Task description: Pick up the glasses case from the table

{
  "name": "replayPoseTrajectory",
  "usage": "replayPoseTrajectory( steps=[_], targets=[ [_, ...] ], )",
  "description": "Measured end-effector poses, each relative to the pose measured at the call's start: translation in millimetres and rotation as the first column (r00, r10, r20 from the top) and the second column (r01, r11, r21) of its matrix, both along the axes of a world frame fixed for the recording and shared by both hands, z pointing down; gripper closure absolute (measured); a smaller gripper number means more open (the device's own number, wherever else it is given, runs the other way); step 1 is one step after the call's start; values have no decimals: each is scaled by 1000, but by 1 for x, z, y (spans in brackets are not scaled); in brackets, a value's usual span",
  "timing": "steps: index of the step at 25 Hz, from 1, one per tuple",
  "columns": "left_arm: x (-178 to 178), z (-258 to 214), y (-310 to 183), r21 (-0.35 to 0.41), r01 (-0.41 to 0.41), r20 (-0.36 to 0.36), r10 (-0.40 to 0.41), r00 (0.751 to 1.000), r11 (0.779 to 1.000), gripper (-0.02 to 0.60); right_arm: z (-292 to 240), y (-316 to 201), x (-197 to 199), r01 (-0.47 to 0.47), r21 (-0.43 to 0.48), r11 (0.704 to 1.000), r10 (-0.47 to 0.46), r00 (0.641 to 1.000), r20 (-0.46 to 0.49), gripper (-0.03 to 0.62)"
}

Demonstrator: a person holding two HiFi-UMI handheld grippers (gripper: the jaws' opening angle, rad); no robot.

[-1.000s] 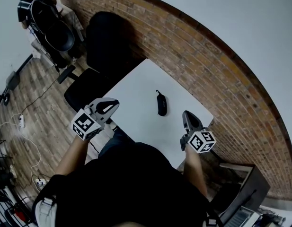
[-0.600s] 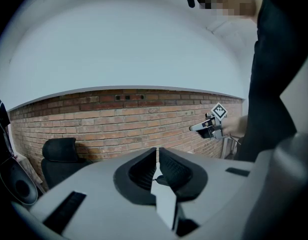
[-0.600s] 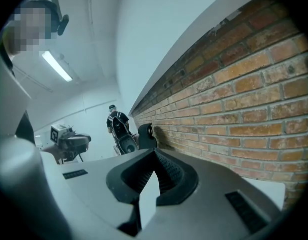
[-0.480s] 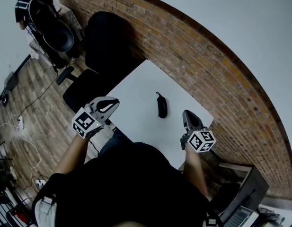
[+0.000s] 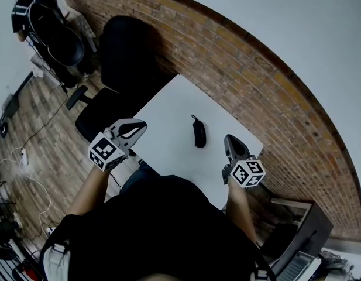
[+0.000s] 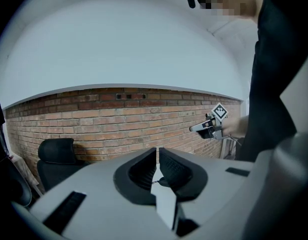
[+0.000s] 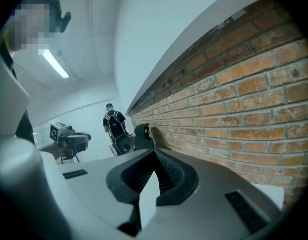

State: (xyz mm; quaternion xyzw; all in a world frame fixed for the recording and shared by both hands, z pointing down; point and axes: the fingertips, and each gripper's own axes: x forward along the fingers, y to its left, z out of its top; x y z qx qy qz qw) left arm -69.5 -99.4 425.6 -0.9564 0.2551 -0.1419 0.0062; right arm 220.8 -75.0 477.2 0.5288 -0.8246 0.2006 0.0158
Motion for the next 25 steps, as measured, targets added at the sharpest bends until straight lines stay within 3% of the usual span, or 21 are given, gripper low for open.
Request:
replayPoseTrajectory(
  steps=[25],
  targets=[
    [-1,4,-40,-21,-19,-16,19,1000,1000,555,7,-21,4,-38,-30,999,38,999,-2,579]
  ],
)
